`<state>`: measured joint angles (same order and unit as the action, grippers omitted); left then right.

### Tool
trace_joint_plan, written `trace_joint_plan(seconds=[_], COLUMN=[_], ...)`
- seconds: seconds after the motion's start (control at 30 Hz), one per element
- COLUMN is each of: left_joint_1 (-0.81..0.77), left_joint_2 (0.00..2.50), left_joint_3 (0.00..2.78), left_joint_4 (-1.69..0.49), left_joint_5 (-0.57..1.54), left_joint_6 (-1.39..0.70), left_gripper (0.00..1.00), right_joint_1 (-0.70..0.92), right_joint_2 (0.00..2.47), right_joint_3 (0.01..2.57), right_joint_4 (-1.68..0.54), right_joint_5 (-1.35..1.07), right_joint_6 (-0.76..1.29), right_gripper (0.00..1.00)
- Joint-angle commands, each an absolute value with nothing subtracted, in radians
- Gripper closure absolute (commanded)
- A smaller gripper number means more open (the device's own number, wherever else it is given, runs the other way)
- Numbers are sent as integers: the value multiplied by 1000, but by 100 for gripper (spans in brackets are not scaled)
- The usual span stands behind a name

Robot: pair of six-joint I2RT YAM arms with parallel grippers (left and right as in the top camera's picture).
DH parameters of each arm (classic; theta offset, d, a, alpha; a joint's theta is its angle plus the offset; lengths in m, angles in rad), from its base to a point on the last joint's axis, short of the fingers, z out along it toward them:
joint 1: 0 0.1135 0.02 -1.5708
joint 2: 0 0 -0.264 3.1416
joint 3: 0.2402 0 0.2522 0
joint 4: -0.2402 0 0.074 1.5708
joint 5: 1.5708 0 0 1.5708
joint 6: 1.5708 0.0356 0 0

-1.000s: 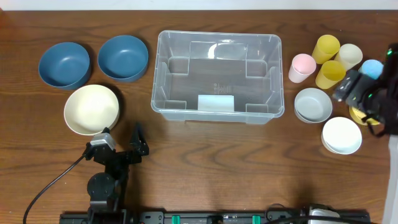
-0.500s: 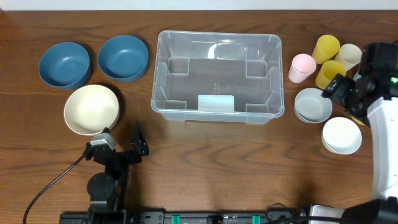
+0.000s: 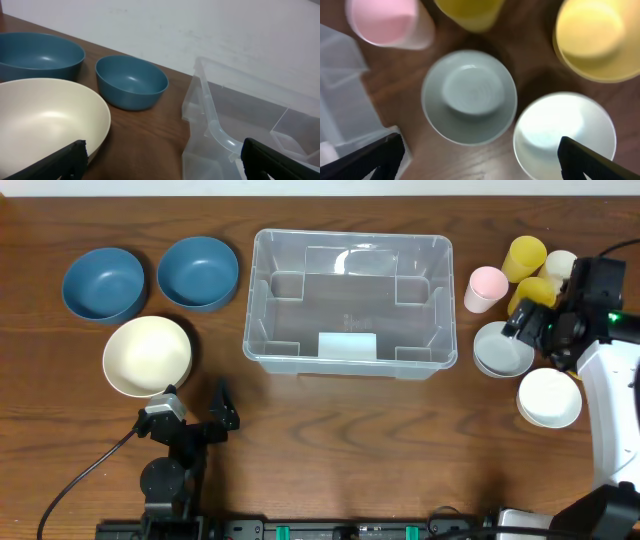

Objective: Pack container
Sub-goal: 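Move the right gripper over the grey bowl and lower onto its rim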

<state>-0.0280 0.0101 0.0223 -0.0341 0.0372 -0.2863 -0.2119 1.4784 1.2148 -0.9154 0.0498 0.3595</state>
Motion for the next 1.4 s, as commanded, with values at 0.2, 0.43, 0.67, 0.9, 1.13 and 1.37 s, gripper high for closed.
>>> trace_joint_plan(seconds=[0.2,0.43,0.67,0.9,1.13,1.37], left_joint_1=[-30,-30,-30,-30,-30,-30], left_joint_2=[4,4,4,4,4,4], left_joint_3=[4,4,4,4,4,4], left_joint_4=[-72,-72,-72,-72,-72,-72], left_joint_5=[8,8,8,8,8,8], left_joint_6=[-270,-270,-270,-270,-270,-270], left_gripper=[2,2,2,2,2,2], right_joint_1=[-217,-215,-215,-217,-217,-223], right_joint_2=[1473,1473,1477,1548,1682,1713], right_joint_3=[1065,1034,1030,1026,1026,1026], right_joint_4=[-936,-855,-670,-569,-548,-519], right_joint_5=[77,15,12,88,132,157], right_joint_6=[500,373,294,294,295,294], right_gripper=[4,4,4,7,12,13])
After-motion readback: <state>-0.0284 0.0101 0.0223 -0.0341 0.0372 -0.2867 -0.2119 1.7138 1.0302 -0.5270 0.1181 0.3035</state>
